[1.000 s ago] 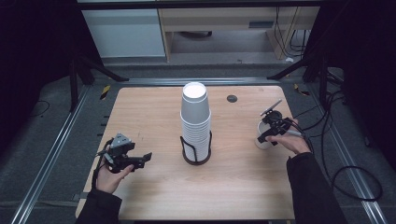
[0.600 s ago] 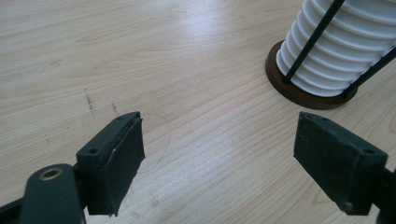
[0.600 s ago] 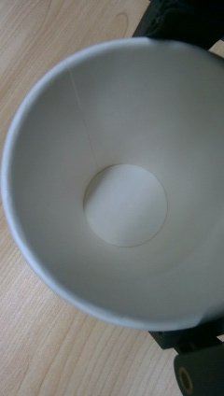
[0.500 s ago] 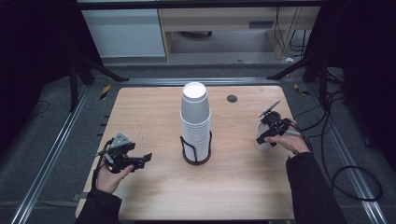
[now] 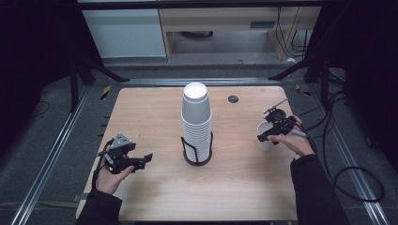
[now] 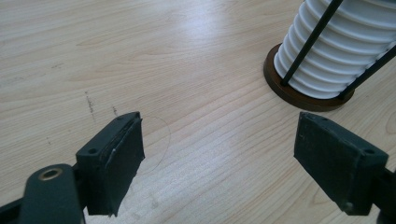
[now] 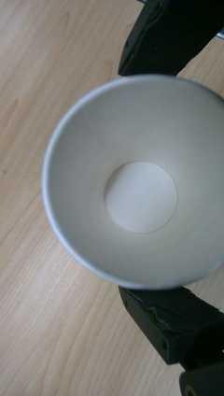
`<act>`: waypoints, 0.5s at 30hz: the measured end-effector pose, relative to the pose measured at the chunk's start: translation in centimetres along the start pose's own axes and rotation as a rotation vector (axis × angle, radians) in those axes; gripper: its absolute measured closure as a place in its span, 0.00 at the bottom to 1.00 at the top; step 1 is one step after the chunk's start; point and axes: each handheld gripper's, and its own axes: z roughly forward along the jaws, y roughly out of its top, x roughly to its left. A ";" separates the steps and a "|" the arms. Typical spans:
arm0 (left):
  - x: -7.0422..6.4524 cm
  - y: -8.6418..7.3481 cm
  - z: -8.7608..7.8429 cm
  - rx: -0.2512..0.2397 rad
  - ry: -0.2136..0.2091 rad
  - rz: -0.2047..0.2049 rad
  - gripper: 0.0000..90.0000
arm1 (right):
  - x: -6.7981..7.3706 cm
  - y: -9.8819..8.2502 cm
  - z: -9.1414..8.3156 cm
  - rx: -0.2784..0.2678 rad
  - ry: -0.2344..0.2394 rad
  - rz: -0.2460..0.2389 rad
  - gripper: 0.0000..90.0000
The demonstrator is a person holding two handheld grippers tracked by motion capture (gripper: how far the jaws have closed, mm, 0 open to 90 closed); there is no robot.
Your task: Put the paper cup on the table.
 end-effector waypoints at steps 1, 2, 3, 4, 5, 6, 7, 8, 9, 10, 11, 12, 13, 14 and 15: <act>0.0 0.0 0.0 -0.002 0.000 -0.001 0.17 | 0.0 0.0 -0.3 -0.015 -0.002 0.002 0.02; -0.1 0.1 -0.1 -0.003 0.001 0.002 0.17 | 0.0 -0.1 -0.7 -0.034 -0.006 0.002 0.02; -0.1 0.1 -0.1 -0.002 0.001 0.004 0.17 | 0.0 -0.2 -1.1 -0.050 -0.001 0.005 0.02; -0.1 0.1 -0.2 -0.004 0.002 0.004 0.17 | 0.0 -0.3 -1.5 -0.069 0.000 0.009 0.01; -0.2 0.2 -0.2 -0.006 0.001 0.005 0.17 | 0.0 -0.4 -1.9 -0.090 -0.003 0.007 0.01; -0.2 0.2 -0.2 -0.008 0.001 0.006 0.17 | 0.1 -0.6 -2.4 -0.109 -0.005 0.006 0.01; -0.2 0.2 -0.3 -0.009 0.002 0.008 0.17 | 0.2 -0.7 -2.7 -0.123 -0.004 0.007 0.01; -0.2 0.2 -0.3 -0.010 0.002 0.009 0.17 | 0.3 -0.9 -3.4 -0.149 -0.008 0.006 0.02; -0.3 0.3 -0.3 -0.013 0.001 0.009 0.17 | 0.4 -1.2 -3.9 -0.177 -0.002 0.007 0.02; -0.3 0.3 -0.4 -0.014 0.003 0.010 0.17 | 0.6 -1.5 -4.4 -0.202 0.005 0.015 0.02; -0.3 0.3 -0.4 -0.014 0.003 0.012 0.17 | 0.7 -1.9 -4.8 -0.229 0.012 0.014 0.02; -0.3 0.3 -0.4 -0.013 0.005 0.011 0.17 | 0.9 -2.2 -5.2 -0.250 0.014 0.019 0.02; -0.4 0.3 -0.5 -0.014 0.006 0.012 0.17 | 1.1 -2.6 -5.7 -0.269 0.013 0.017 0.02; -0.4 0.3 -0.5 -0.015 0.007 0.012 0.17 | 1.4 -3.1 -6.0 -0.284 0.015 0.017 0.02; -0.3 0.3 -0.5 -0.015 0.007 0.012 0.17 | 1.6 -3.5 -6.4 -0.305 0.012 0.017 0.02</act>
